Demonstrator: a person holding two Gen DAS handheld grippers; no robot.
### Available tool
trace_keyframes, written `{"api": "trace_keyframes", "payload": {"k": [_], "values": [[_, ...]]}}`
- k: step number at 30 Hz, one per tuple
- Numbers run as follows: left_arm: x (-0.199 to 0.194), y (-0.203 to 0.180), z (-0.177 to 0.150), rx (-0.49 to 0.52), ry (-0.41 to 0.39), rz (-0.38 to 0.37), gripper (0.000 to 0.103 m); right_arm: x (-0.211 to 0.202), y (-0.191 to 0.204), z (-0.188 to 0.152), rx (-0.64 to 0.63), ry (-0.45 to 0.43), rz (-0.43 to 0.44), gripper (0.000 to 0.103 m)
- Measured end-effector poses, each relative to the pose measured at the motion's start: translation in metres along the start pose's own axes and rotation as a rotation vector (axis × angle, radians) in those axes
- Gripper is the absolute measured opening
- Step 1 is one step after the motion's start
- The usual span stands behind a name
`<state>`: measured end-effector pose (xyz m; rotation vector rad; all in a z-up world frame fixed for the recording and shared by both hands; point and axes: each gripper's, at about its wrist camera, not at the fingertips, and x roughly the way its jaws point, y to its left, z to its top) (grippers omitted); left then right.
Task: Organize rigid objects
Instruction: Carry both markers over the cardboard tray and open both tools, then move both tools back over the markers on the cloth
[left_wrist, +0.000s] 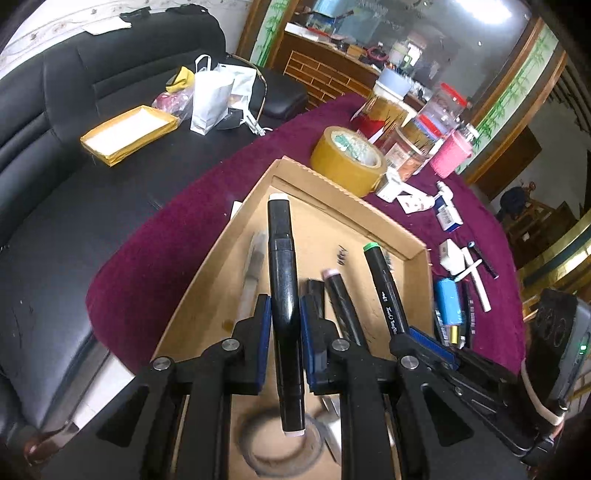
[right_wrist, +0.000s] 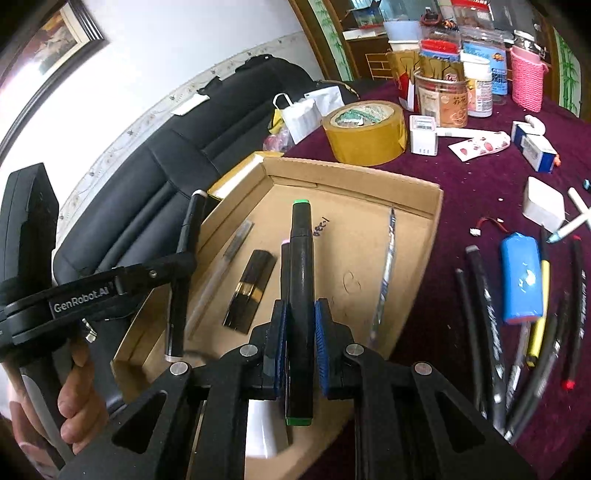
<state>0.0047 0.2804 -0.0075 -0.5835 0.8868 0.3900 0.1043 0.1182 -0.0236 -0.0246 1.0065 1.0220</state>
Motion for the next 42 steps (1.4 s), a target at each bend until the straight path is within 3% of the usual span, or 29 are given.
{"api": "trace_keyframes", "payload": {"k": [7, 17, 21, 23, 25, 28, 35, 42], "values": [[0.026, -0.011, 0.004, 0.101, 0.071, 0.038, 0.013, 0.017, 0.001, 0.007, -0.022, 0.021, -0.061, 0.014], [0.043, -0.003, 0.003, 0.087, 0.139, 0.051, 0.014, 0.031, 0.001, 0.009, -0.039, 0.046, -0.083, 0.014], [0.037, -0.011, 0.002, 0.111, 0.116, 0.092, 0.02, 0.032, 0.001, 0.009, -0.042, 0.037, -0.086, 0.014], [0.033, -0.013, 0.003, 0.11, 0.114, 0.099, 0.032, 0.029, -0.001, 0.01, -0.028, 0.029, -0.082, 0.016], [0.025, -0.014, 0.003, 0.099, 0.093, 0.098, 0.033, 0.021, -0.005, 0.008, -0.007, 0.017, -0.052, 0.017], [0.005, -0.026, -0.002, 0.103, 0.037, 0.117, 0.033, -0.001, -0.011, 0.004, 0.019, -0.021, 0.016, 0.026], [-0.033, -0.089, -0.035, 0.189, -0.062, -0.002, 0.034, -0.071, -0.047, -0.036, 0.034, -0.097, 0.123, 0.029], [-0.032, -0.166, -0.07, 0.302, -0.038, -0.12, 0.037, -0.131, -0.118, -0.046, 0.117, -0.177, -0.027, 0.029]]}}
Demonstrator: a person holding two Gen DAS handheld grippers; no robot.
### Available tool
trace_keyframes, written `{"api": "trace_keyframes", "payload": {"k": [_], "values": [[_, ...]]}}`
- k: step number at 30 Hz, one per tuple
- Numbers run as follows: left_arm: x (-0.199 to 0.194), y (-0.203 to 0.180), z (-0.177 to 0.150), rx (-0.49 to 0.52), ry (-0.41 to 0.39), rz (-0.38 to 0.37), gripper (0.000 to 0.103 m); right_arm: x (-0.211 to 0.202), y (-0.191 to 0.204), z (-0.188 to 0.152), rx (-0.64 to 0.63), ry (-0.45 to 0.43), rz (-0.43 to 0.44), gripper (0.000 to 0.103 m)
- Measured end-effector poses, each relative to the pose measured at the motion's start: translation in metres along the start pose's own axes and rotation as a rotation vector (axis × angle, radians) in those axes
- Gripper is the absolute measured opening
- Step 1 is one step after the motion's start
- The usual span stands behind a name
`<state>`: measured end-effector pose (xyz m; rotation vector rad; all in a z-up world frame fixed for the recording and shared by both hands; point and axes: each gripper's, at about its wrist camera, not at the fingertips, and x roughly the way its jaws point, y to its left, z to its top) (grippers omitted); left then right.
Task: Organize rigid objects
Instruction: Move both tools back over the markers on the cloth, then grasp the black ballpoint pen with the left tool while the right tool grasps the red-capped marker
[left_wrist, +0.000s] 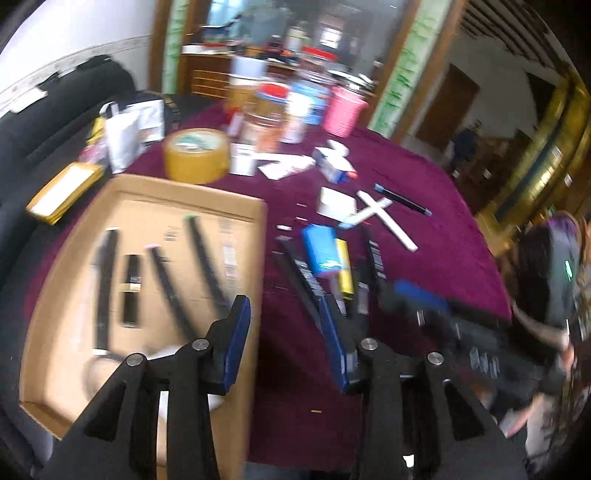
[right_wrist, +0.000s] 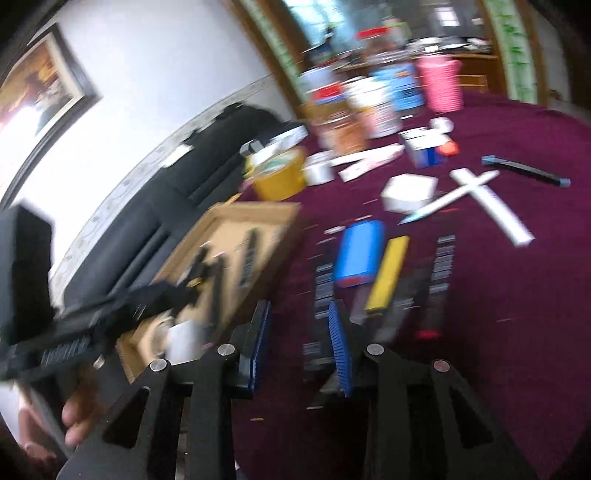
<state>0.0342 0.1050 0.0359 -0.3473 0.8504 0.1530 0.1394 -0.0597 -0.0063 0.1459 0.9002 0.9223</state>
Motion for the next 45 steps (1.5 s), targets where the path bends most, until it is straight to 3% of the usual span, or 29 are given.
{"api": "trace_keyframes", "payload": {"k": [5, 8, 13, 15, 23, 26, 37, 42, 45], "values": [[0.016, -0.036, -0.012, 0.056, 0.05, -0.007, 0.037, 0.0, -0.048, 0.019, 0.117, 0.007, -0.168, 0.028], [0.02, -0.049, -0.021, 0.08, 0.065, -0.017, 0.037, 0.016, -0.069, 0.026, 0.168, 0.049, -0.16, 0.028], [0.021, -0.056, -0.026, 0.088, 0.06, -0.013, 0.037, 0.022, -0.078, 0.024, 0.177, 0.003, -0.121, 0.028], [0.022, -0.057, -0.026, 0.095, 0.059, 0.002, 0.037, 0.03, -0.082, 0.023, 0.204, 0.026, -0.109, 0.028], [0.044, -0.057, -0.022, 0.066, 0.099, -0.026, 0.037, 0.063, -0.091, 0.03, 0.173, 0.092, -0.22, 0.027], [0.053, -0.061, -0.02, 0.078, 0.118, -0.026, 0.037, 0.065, -0.089, 0.029, 0.135, 0.102, -0.258, 0.015], [0.104, -0.086, -0.004, 0.14, 0.216, -0.056, 0.036, 0.04, -0.122, 0.011, 0.303, 0.108, -0.112, 0.014], [0.128, -0.087, 0.01, 0.109, 0.279, -0.101, 0.023, 0.036, -0.127, 0.01, 0.34, 0.09, -0.117, 0.014], [0.134, -0.094, 0.011, 0.14, 0.292, -0.079, 0.017, 0.031, -0.137, 0.008, 0.392, 0.077, -0.101, 0.014]]}}
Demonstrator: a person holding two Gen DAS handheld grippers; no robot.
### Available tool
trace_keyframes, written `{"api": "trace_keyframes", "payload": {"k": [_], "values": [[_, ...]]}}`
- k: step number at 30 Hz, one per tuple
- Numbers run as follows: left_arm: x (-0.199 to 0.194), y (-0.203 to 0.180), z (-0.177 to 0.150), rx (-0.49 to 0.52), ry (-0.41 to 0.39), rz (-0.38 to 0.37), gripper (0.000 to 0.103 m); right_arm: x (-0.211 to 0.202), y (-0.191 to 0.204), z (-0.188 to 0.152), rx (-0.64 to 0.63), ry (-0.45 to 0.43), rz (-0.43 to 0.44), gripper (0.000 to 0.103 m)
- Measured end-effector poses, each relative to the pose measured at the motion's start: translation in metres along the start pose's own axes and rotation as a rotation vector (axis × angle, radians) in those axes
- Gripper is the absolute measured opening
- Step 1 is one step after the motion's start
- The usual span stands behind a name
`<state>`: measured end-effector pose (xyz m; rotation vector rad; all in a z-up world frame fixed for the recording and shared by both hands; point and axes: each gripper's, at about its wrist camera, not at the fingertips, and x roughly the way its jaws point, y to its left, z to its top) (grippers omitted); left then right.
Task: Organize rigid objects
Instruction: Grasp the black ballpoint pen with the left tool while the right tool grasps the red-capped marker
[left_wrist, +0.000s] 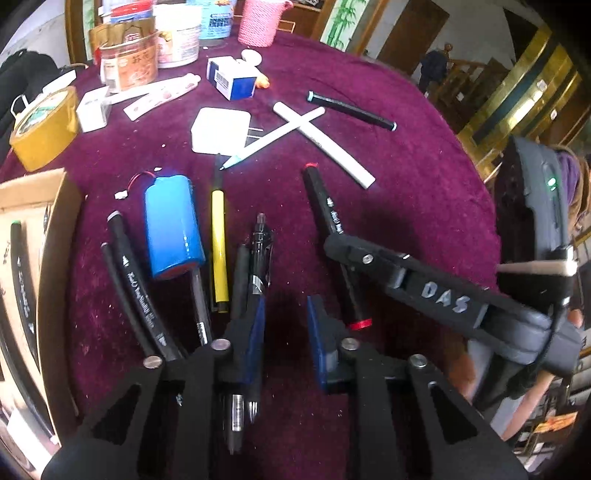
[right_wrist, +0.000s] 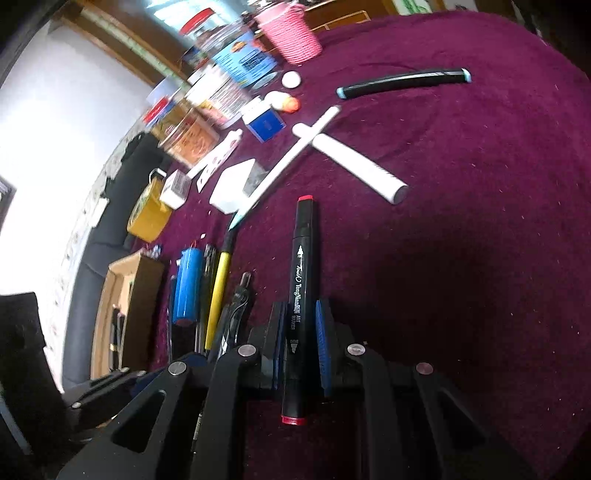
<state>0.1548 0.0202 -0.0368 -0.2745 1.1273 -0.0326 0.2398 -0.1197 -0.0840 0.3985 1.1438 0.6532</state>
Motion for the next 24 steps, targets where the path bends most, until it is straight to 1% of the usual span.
{"api": "trace_keyframes", "payload": {"k": [1, 3, 5, 10, 13, 14, 19, 22, 24], "values": [[0.003, -0.001, 0.0, 0.002, 0.011, 0.016, 0.017, -0.001, -0.002, 0.001, 0.011, -0.002, 0.001, 0.014], [0.006, -0.003, -0.001, 0.012, 0.006, 0.052, 0.016, -0.002, -0.003, 0.001, 0.018, -0.004, 0.001, 0.014], [0.006, -0.005, -0.002, 0.014, 0.007, 0.054, 0.016, -0.003, -0.002, 0.0, 0.018, -0.008, 0.0, 0.014], [0.009, -0.009, 0.003, 0.045, 0.013, 0.113, 0.017, -0.002, -0.001, 0.0, 0.013, -0.004, 0.003, 0.014], [0.011, -0.002, 0.005, 0.005, 0.023, 0.103, 0.017, -0.002, -0.001, 0.0, 0.013, -0.005, -0.001, 0.014], [0.012, -0.002, 0.006, 0.01, 0.023, 0.106, 0.017, -0.001, -0.001, 0.0, 0.013, -0.005, -0.001, 0.014], [0.019, -0.008, 0.004, 0.044, 0.031, 0.127, 0.016, 0.0, 0.0, 0.001, 0.009, -0.004, -0.004, 0.014], [0.024, -0.015, 0.003, 0.105, 0.026, 0.167, 0.016, 0.001, 0.0, 0.001, 0.008, -0.005, -0.005, 0.014], [0.024, -0.018, 0.002, 0.119, 0.024, 0.185, 0.016, 0.001, -0.001, 0.001, 0.01, -0.006, -0.002, 0.014]]}}
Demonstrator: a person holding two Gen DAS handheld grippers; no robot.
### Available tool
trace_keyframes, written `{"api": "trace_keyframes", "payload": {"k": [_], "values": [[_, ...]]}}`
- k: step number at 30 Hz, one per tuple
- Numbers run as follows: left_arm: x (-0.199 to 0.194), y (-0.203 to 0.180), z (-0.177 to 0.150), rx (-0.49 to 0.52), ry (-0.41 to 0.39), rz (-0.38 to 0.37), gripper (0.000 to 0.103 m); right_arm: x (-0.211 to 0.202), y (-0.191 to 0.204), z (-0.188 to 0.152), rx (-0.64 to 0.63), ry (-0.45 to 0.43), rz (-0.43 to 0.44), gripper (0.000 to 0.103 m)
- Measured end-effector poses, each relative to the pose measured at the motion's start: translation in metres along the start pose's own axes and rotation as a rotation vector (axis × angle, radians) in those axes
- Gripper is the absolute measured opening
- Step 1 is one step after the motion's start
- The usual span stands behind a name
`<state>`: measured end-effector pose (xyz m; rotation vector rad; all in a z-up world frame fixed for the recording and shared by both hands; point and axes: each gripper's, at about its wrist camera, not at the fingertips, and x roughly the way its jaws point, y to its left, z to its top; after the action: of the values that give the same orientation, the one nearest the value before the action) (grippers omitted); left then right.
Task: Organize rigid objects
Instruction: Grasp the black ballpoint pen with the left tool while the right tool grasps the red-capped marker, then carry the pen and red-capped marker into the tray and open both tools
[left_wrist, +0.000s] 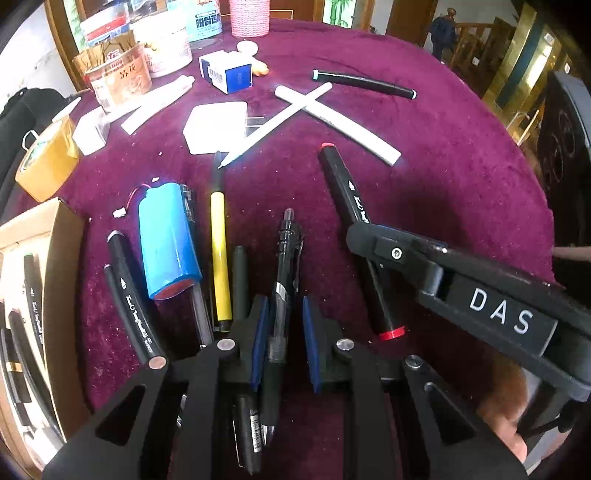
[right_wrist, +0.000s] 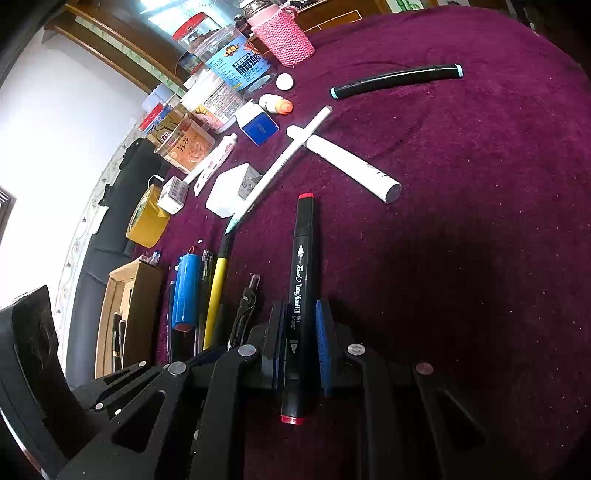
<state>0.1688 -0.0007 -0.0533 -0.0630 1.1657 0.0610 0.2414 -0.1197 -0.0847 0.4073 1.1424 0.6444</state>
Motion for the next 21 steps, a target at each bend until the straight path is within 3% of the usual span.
{"api": "trace_keyframes", "payload": {"k": [2, 5, 14, 21], "values": [[-0.001, 0.0, -0.003, 0.008, -0.015, 0.022, 0.009, 0.0, -0.001, 0.001, 0.004, 0.001, 0.006, 0.014], [-0.006, 0.003, -0.01, -0.025, -0.028, 0.006, 0.008, 0.001, -0.001, 0.0, 0.001, 0.001, 0.007, 0.014], [-0.037, 0.022, -0.04, -0.137, -0.024, -0.223, 0.008, 0.004, 0.017, -0.003, -0.113, -0.02, -0.092, 0.014], [-0.067, 0.045, -0.059, -0.192, -0.061, -0.302, 0.009, 0.008, 0.036, -0.011, -0.249, -0.052, -0.207, 0.015]]}}
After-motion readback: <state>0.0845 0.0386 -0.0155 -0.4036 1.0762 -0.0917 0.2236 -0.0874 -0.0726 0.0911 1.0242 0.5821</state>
